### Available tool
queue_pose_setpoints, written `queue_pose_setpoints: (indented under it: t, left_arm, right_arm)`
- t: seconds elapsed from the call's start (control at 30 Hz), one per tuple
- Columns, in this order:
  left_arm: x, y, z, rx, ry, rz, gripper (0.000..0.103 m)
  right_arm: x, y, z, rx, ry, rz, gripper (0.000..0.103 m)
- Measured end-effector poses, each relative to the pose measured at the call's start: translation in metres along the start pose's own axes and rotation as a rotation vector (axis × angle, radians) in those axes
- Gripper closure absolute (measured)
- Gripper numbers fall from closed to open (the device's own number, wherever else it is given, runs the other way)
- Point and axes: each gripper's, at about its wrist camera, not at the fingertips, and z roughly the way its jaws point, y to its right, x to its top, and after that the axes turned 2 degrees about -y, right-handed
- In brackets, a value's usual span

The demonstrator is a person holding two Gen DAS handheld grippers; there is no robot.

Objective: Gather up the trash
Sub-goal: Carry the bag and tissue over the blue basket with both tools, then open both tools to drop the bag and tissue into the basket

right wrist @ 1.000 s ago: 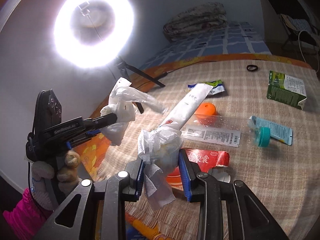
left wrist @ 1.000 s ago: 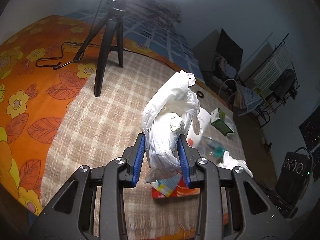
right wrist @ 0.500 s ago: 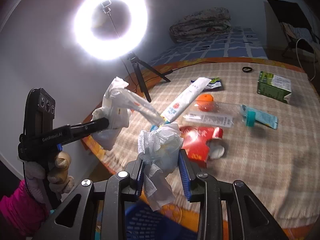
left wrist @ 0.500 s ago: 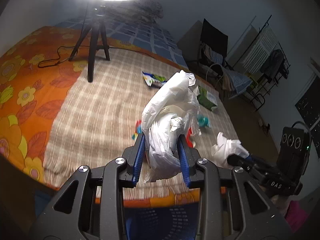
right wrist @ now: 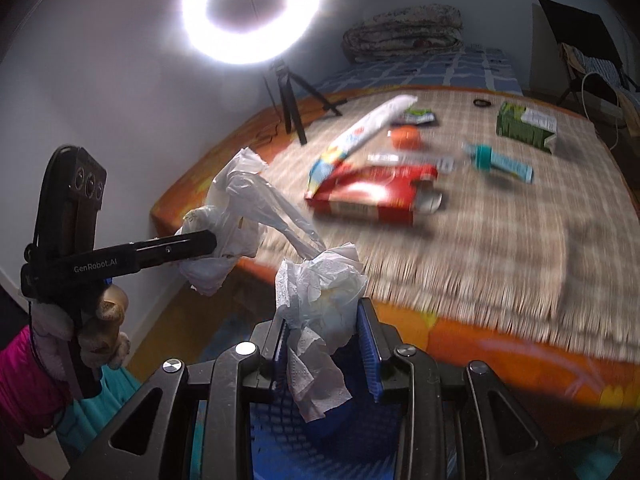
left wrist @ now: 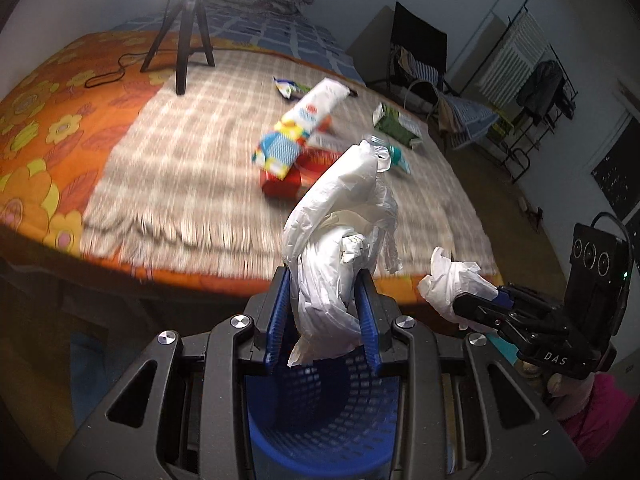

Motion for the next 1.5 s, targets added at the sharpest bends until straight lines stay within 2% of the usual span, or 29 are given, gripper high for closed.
queue_pose_setpoints:
  t: [0.17, 0.47, 0.77, 1.17, 1.4, 1.47, 1.5]
  left_arm:
    - [-0.033, 0.004, 0.001, 0.009, -0.046, 0.008, 0.070]
    - [-0.067, 0.005, 0.015, 0.057, -0.118, 0.021, 0.070]
    - [-0.086, 0.007, 0.037, 0.106, -0.191, 0.060, 0.070]
    - [-0.098, 0.010, 0.056, 0.147, -0.251, 0.111, 0.066]
    - [-0.100, 0.013, 0.059, 0.180, -0.254, 0.132, 0.049]
    - [-0.099, 0.011, 0.058, 0.189, -0.251, 0.129, 0.041]
    - [-0.099, 0.010, 0.058, 0.191, -0.250, 0.127, 0.040]
  right_arm:
    - [-0.027, -0.003, 0.003, 0.003, -0.046, 0.027, 0.071]
    - [-0.063, -0.002, 0.011, -0.019, -0.109, 0.044, 0.071]
    - [-0.080, -0.002, 0.019, -0.054, -0.152, 0.045, 0.068]
    - [-0.088, -0.004, 0.033, -0.072, -0.198, 0.028, 0.066]
    - [-0.089, -0.003, 0.034, -0.082, -0.206, 0.029, 0.061]
    - [-0.089, -0.002, 0.034, -0.091, -0.204, 0.033, 0.047]
    - [-0.089, -0.002, 0.034, -0.095, -0.201, 0.036, 0.043]
